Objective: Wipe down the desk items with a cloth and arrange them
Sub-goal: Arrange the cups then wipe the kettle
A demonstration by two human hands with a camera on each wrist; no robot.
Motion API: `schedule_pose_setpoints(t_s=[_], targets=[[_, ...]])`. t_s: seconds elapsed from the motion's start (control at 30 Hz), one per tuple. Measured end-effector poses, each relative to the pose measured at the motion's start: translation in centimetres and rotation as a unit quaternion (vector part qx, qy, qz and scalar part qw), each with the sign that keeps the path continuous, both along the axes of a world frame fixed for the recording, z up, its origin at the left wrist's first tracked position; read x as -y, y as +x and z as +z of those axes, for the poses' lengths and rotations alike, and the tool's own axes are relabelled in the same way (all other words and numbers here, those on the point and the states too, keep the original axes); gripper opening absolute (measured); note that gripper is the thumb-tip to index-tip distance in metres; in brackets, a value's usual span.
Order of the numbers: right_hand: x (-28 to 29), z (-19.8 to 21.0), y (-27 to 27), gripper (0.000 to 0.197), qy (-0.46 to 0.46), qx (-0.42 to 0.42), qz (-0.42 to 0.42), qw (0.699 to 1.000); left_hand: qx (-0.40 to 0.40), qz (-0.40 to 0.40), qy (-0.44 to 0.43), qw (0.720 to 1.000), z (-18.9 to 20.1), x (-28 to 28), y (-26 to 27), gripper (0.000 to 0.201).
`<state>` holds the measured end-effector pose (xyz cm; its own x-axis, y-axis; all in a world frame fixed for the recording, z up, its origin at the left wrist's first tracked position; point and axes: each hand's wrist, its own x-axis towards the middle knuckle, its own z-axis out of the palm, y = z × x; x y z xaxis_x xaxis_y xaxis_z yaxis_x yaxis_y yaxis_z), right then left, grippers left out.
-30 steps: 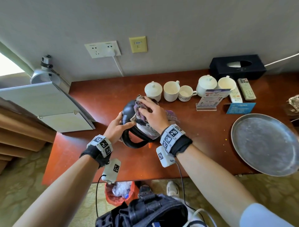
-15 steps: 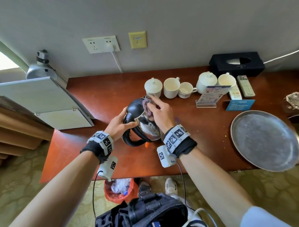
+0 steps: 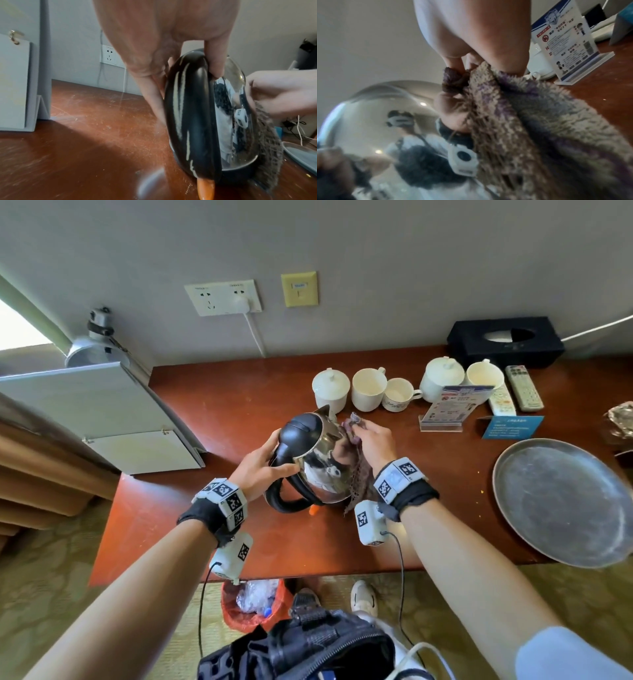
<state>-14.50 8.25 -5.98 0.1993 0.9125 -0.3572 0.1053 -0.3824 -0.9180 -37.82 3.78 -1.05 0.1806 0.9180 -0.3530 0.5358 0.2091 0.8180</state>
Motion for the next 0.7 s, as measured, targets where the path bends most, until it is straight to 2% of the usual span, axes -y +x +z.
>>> schedule_pose_setpoints(t_s=[0.1,0.23,0.33,0.4,0.5,0.7], targets=[[0.6,1.8,-0.9,0.026,0.041,0.000,0.027,0.999,-0.020,-0.012,0.004,1.000,0.3,-0.1,0.1,0.083],[2.4,4.9,-2.7,0.032,0.112,0.048,0.073,0.990,-0.022,0.013,0.013,1.000,0.0,0.0,0.1,0.077],[3.9,4.7,-3.5,0.035,0.167,0.081,0.107,0.977,-0.019,0.022,0.005,1.000,-0.5,0.0,-0.1,0.077],[4.5,3.6,-3.6,0.036,0.183,0.064,0.095,0.976,-0.014,0.020,-0.004,1.000,-0.4,-0.1,-0.2,0.079],[3.9,2.0,-3.1,0.036,0.166,0.001,0.058,0.984,-0.006,0.015,-0.018,1.000,0.1,-0.8,-0.1,0.082],[0.8,-3.1,0.0,0.032,0.015,-0.060,-0.037,0.997,-0.009,-0.012,-0.030,0.999,0.0,-1.2,-0.6,0.080]])
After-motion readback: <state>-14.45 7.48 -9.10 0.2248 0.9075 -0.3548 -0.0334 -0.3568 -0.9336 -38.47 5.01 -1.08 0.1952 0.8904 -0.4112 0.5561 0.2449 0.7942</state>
